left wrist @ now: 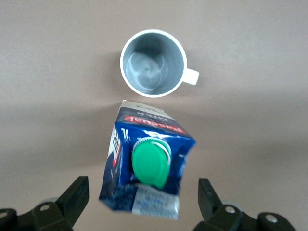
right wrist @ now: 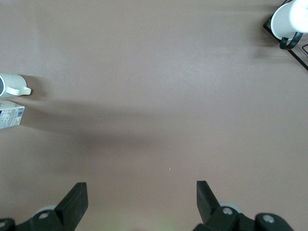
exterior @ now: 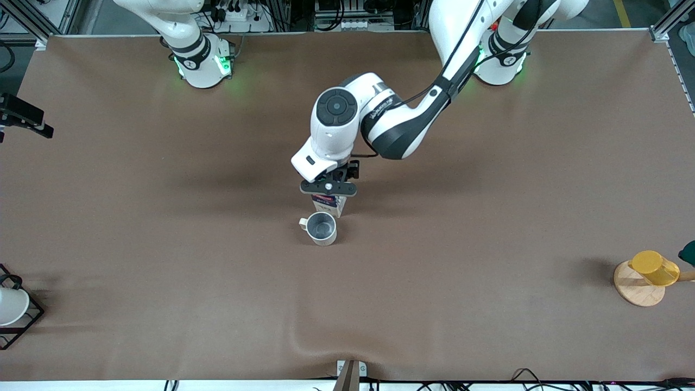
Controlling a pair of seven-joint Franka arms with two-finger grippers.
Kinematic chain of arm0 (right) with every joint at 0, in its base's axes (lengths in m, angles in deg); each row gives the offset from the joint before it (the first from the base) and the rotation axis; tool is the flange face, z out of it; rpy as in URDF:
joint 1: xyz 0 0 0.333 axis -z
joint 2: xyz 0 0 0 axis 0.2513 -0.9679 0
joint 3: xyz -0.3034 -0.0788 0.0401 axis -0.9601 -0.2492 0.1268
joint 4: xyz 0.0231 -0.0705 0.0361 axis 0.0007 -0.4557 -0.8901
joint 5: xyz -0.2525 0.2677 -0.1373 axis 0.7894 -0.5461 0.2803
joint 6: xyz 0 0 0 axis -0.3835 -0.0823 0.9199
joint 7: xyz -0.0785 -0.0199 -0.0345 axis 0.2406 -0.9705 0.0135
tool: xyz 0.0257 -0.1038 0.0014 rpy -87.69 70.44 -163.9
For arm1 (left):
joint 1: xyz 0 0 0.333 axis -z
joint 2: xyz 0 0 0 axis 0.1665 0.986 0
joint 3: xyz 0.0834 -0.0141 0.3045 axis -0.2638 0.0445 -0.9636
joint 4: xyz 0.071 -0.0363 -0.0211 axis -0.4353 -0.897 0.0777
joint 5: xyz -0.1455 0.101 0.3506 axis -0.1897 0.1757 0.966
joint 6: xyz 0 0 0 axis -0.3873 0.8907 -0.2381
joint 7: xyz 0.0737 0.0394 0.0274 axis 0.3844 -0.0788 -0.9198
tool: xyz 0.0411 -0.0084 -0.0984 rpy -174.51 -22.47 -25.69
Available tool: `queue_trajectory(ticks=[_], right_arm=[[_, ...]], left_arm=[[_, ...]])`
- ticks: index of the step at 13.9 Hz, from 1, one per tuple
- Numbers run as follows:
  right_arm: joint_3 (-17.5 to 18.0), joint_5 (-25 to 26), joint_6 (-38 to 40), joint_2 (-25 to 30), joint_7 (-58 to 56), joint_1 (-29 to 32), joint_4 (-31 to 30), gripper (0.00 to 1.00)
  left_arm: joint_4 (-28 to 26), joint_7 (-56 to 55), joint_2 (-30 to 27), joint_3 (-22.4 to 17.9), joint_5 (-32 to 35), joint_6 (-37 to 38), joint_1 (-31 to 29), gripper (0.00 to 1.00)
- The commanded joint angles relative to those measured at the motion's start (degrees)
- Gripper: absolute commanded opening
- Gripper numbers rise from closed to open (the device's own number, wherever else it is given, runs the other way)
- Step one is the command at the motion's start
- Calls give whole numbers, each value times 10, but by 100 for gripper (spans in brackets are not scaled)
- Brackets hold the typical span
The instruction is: Place milk next to cup
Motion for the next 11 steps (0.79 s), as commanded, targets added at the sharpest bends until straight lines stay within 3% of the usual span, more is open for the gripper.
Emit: queue_trajectory(ticks=[1,7,11], right_arm=[[0,-7,-7,20,-3,-2,-23,100],[0,-6,-7,21,-3,-7,-21,100],[0,-6,-7,21,-3,-7,-21,100]], left_arm=[[-4,-11,-63,-8,-22,51,-4,100],[-20,-6,-201,-12,-7,151,-140,100],[-21,4,-258,-11,22,218,-253,100]])
